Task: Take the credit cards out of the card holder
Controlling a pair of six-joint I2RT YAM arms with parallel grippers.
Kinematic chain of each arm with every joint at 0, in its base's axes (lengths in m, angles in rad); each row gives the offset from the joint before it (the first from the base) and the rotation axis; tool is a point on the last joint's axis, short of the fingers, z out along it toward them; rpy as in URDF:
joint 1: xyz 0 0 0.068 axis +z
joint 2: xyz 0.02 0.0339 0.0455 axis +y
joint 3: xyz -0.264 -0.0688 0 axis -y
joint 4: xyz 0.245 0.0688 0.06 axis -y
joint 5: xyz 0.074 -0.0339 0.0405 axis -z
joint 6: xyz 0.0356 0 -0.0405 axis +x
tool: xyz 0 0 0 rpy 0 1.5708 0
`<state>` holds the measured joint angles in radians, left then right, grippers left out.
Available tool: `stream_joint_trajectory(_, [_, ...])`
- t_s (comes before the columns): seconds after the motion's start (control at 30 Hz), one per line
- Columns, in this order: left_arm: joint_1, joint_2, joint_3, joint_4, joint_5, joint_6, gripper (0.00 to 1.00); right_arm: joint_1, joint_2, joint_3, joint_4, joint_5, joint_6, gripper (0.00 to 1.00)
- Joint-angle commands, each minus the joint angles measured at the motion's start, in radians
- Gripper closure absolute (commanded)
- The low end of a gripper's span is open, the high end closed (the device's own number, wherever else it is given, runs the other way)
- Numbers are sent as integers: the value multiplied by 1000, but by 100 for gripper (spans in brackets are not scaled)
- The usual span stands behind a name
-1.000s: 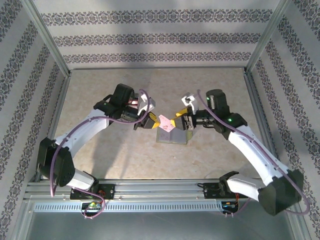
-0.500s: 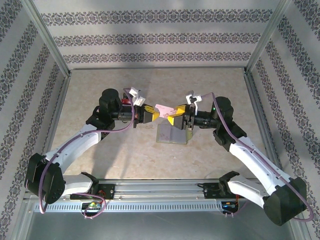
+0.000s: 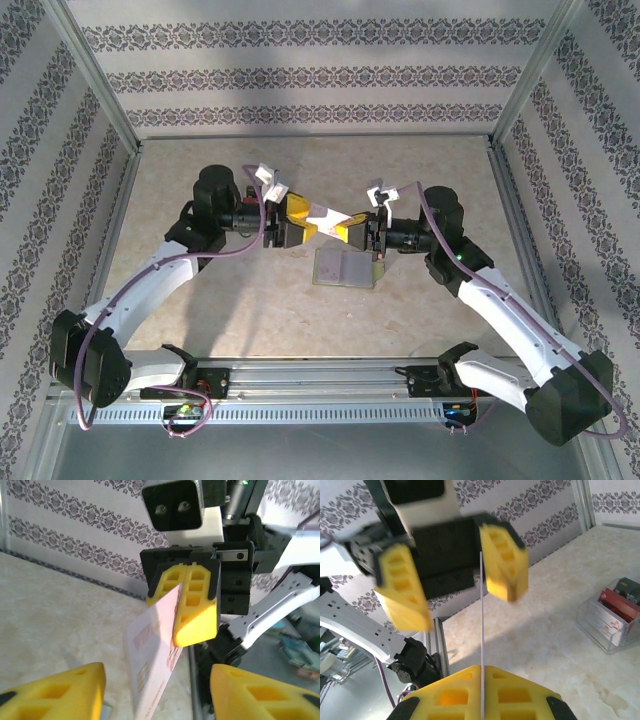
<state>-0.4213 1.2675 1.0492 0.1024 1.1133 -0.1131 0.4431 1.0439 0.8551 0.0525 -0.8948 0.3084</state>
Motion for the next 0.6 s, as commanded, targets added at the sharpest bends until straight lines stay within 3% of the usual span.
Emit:
stream_joint_trajectory(0.0, [12,-9,154,-297,-31,226,39,10,1,73,-213,52,-156,100])
stream_joint_trajectory(0.2, [11,88,396,-761,-72,551,35,37,36,160,-426,101,-300,100])
stream_joint_trajectory(0.4, [-2,250,619,-1083,-56,740,43,58,72,209,-479,78,-337,100])
stream_joint_trajectory(0.57, [-62,355,756,-1281,-89,884,44,74,112,234,-495,72,-347,100])
